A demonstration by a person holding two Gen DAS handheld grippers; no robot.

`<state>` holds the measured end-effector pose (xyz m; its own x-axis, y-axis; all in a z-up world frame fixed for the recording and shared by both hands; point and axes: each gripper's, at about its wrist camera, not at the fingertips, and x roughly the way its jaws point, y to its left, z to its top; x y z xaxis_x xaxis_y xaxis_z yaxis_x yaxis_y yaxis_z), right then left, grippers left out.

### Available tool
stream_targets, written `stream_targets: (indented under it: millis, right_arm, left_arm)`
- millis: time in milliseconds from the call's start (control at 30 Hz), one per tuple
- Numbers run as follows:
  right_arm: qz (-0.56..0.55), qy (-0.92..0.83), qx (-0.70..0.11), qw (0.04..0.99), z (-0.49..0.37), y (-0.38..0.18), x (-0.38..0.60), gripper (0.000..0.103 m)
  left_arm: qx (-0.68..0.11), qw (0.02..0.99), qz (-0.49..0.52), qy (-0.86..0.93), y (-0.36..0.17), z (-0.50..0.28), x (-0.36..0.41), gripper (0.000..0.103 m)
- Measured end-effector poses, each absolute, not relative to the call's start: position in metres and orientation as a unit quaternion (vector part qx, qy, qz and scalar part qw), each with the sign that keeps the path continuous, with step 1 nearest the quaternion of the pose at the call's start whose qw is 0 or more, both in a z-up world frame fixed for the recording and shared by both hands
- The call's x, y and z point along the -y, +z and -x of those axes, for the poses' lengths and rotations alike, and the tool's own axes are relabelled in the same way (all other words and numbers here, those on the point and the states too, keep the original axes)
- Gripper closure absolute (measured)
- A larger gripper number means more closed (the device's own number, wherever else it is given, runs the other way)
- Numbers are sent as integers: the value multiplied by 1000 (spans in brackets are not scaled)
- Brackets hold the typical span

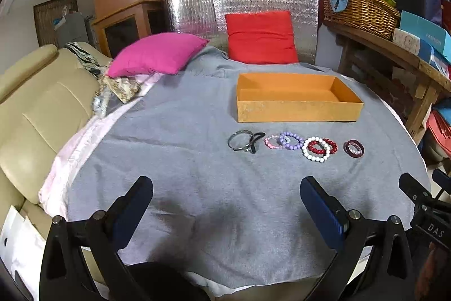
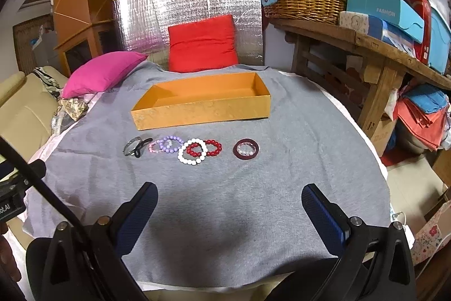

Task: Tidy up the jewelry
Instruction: 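Grasp the white pearl bracelet with the right tool while the left tool reaches the silver bangle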

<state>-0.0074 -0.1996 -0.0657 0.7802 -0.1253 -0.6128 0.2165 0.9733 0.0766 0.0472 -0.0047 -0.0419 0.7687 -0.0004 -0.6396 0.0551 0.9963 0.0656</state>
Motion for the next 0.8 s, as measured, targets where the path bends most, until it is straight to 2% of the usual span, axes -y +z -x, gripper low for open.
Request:
stream_targets:
  millis: [233, 467, 667, 733, 800]
  right_arm:
    - [-116, -88, -344, 928, -30, -85, 243, 0]
    - [-202, -58, -412, 887, -97, -125, 293, 0]
    - [-245, -28, -425, 871, -145, -147, 294, 16]
    - [-256, -14, -424, 869, -152, -150, 290, 29]
    - [-259, 10, -422, 869, -157, -153, 279, 33]
  left_arm:
    - [-398, 916, -25, -50, -82, -102, 8, 0]
    - [-423, 903, -14, -71, -119, -177, 18, 0]
    - [-412, 907, -20, -81, -144, -222, 27, 0]
    - [-424, 901, -18, -89, -153, -225, 25, 0]
    - [-429, 899, -20, -88, -152, -228, 24, 0]
